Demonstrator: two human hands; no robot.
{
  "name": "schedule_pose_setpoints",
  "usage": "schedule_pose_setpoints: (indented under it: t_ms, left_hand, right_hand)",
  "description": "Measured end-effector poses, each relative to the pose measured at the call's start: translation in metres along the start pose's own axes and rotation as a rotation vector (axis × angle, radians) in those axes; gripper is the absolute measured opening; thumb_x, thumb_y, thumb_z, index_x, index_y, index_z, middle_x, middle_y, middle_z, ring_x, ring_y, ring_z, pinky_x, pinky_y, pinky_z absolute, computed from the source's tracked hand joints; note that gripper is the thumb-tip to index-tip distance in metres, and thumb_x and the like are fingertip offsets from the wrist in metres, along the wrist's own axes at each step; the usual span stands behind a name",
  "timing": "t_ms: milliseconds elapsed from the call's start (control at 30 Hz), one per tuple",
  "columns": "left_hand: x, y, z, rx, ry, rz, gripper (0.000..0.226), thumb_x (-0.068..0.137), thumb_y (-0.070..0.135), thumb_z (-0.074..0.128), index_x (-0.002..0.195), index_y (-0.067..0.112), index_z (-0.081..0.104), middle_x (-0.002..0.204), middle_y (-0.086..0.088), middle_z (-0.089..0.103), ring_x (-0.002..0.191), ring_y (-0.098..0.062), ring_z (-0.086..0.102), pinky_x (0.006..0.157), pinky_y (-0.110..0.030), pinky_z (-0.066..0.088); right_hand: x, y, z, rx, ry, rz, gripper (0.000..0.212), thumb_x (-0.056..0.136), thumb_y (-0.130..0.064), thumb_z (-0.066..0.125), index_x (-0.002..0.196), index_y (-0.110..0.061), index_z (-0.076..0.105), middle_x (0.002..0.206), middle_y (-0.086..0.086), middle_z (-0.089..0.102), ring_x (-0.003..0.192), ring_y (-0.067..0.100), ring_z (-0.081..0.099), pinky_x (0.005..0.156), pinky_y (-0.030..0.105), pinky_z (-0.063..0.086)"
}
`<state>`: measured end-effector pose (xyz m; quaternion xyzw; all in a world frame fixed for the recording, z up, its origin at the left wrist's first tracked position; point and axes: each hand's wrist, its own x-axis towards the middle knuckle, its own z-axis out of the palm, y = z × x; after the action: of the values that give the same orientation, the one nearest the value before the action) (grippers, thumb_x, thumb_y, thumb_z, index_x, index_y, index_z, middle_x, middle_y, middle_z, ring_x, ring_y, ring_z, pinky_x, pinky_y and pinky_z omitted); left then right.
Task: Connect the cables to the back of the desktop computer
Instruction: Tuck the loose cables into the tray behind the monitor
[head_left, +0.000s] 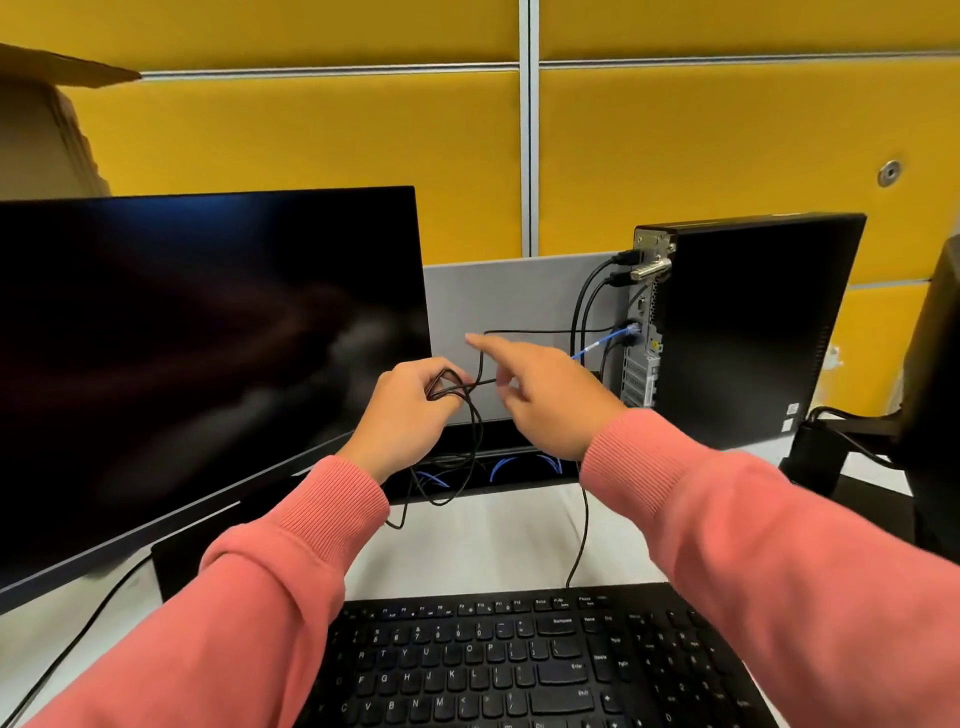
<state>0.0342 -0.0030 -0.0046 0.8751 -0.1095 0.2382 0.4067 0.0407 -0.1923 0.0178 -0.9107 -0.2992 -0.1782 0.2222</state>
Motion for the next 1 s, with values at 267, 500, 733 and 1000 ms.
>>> schedule_pose_setpoints:
  t_ms: [267, 500, 733, 1000]
  left_hand:
    - [-0.003, -0.003, -0.005, 0.005, 0.014, -0.001, 0.020, 0.098, 0.013, 0.065, 0.098, 0.029, 0.077, 0.083, 0.010, 0.074, 0.081, -0.006, 0.066, 0.073, -0.019, 0.048]
    - [-0.003, -0.027, -0.009, -0.293, -0.022, -0.228, 0.025, 0.103, 0.015, 0.055, 0.099, 0.026, 0.078, 0.058, 0.003, 0.048, 0.043, -0.007, 0.033, 0.042, -0.021, 0.027]
    - [-0.002, -0.051, 0.019, -0.841, 0.148, -0.489, 0.022, 0.101, 0.013, 0.052, 0.102, 0.002, 0.072, 0.059, 0.002, 0.039, 0.042, -0.007, 0.022, 0.036, -0.019, 0.016]
    - [0.005, -0.076, 0.067, -1.106, 0.348, -0.598, 0.032, 0.102, 0.021, 0.045, 0.082, 0.009, 0.067, 0.061, 0.004, 0.043, 0.053, -0.008, 0.035, 0.056, -0.024, 0.027]
  right_hand:
    - [0.018, 0.000, -0.023, -0.421, -0.205, -0.078, 0.018, 0.106, -0.030, 0.044, 0.115, -0.024, 0.059, 0.112, 0.000, 0.059, 0.100, 0.026, 0.059, 0.079, 0.039, 0.050]
    - [0.011, 0.021, -0.004, -0.308, -0.065, 0.003, 0.031, 0.106, -0.036, 0.045, 0.136, -0.028, 0.043, 0.127, 0.001, 0.056, 0.110, 0.027, 0.057, 0.089, 0.046, 0.050]
    - [-0.006, 0.042, 0.064, -0.005, -0.266, 0.291, 0.075, 0.105, -0.042, 0.045, 0.163, -0.023, 0.001, 0.161, 0.004, 0.028, 0.148, 0.030, 0.025, 0.119, 0.052, 0.027]
    - [-0.010, 0.055, 0.115, 0.156, -0.101, 0.270, 0.047, 0.107, -0.019, 0.044, 0.153, -0.027, 0.040, 0.125, -0.001, 0.057, 0.122, 0.022, 0.051, 0.107, 0.038, 0.042]
